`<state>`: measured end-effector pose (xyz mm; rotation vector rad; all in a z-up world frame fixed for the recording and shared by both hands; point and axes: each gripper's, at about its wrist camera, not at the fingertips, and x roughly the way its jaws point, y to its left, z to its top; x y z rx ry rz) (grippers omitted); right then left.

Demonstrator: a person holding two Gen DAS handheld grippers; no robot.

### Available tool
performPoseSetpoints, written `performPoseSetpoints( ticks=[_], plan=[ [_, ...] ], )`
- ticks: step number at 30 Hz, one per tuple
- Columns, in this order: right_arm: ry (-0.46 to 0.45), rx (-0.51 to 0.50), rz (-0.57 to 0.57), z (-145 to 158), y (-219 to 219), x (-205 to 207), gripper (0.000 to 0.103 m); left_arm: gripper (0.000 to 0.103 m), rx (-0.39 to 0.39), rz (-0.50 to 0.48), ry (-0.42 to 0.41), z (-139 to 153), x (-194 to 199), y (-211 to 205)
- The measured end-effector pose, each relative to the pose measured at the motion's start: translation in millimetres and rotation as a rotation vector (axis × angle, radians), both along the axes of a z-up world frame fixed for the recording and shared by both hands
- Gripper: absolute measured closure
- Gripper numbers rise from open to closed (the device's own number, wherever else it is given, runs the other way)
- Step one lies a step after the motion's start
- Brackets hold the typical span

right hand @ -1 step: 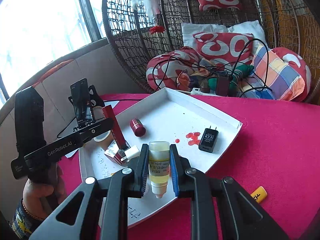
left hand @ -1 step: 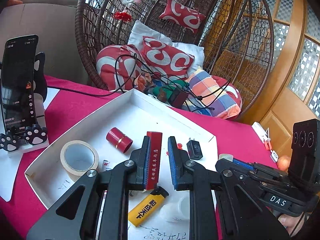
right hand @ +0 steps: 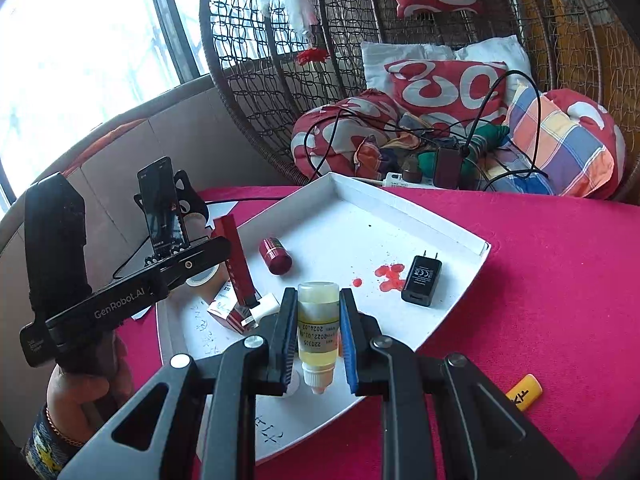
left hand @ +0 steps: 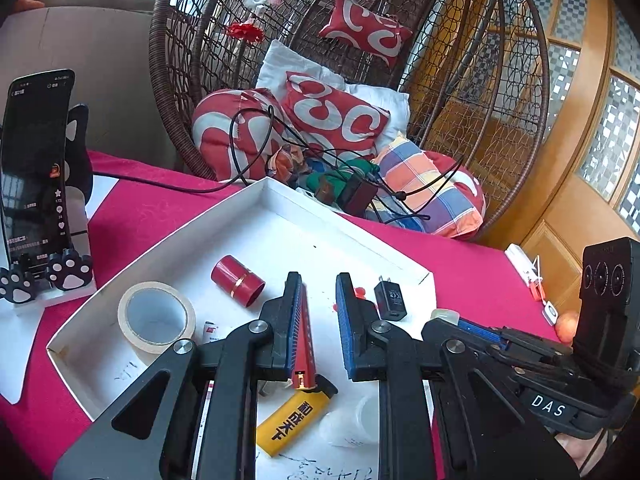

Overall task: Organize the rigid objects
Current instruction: 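Carry the red lighter into the tray with the left tool while the right tool releases the bottle there, then grasp the yellow lighter with the left tool while the right tool moves toward the cartoon sticker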

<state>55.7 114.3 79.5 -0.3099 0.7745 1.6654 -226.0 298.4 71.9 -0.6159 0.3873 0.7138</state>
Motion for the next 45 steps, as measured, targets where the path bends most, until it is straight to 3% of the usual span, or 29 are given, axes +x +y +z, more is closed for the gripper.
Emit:
performPoseSetpoints(
  ticks=[6,7,8,9,10,11,12,13,17,18,23,26,30,34,39,45],
  plan=[
    [-0.012,-0.025,-0.016,-17.3,14.4,-11.6,0.083,0.086,-0.015,0.047,0.010,-6.6,-2.2,4.4],
    [-0.013,-0.023,-0.020,-18.3,14.2,-11.7,0.083,0.078,-0.018,0.061,0.005,-6.9,-5.6,4.5],
    [-0.009,-0.020,-0.025,-18.9,13.8,-10.9,0.082,0.054,-0.020,0.076,-0.002,-6.6,-9.7,4.3],
    [-0.001,-0.017,-0.031,-19.1,12.9,-9.6,0.070,0.035,-0.019,0.095,-0.010,-6.1,-13.9,3.8],
    [0.007,-0.015,-0.042,-19.2,12.0,-7.9,0.059,0.005,-0.014,0.118,-0.027,-5.7,-18.9,2.7],
    [0.016,-0.008,-0.054,-18.7,10.5,-5.8,0.030,0.000,-0.003,0.137,-0.052,-5.0,-25.0,0.3],
    [0.029,0.004,-0.062,-17.8,6.7,-3.3,0.009,0.000,0.003,0.151,-0.066,-4.6,-29.6,-2.0],
    [0.041,0.016,-0.072,-16.6,1.6,-1.0,0.006,0.000,0.003,0.168,-0.064,-4.7,-33.3,-4.2],
    [0.079,0.063,-0.092,-8.6,-18.0,4.2,0.004,0.000,-0.003,0.180,-0.088,-1.9,-42.6,-15.0],
    [0.082,0.082,-0.098,-5.8,-24.9,5.3,0.000,0.000,0.006,0.178,-0.091,1.4,-43.4,-19.1],
    [0.069,0.196,-0.131,13.8,-61.4,9.9,0.000,0.000,0.086,0.154,-0.091,22.2,-39.6,-43.8],
    [0.024,0.281,-0.178,29.3,-83.9,13.2,0.000,0.000,0.131,0.117,-0.094,34.1,-33.6,-59.7],
    [-0.122,0.494,-0.313,59.7,-127.6,16.1,0.000,0.000,0.194,0.081,-0.087,47.5,-24.1,-79.2],
    [-0.146,0.627,-0.434,80.3,-163.1,32.0,0.000,0.000,0.271,0.027,-0.077,58.2,-12.7,-96.5],
    [-0.118,0.537,-0.539,71.8,-169.6,59.6,0.000,0.000,0.310,-0.083,-0.155,66.2,-1.3,-118.8],
    [-0.146,0.578,-0.615,63.2,-201.5,76.1,0.000,0.000,0.307,-0.183,-0.109,65.4,21.3,-132.9]
  ],
)
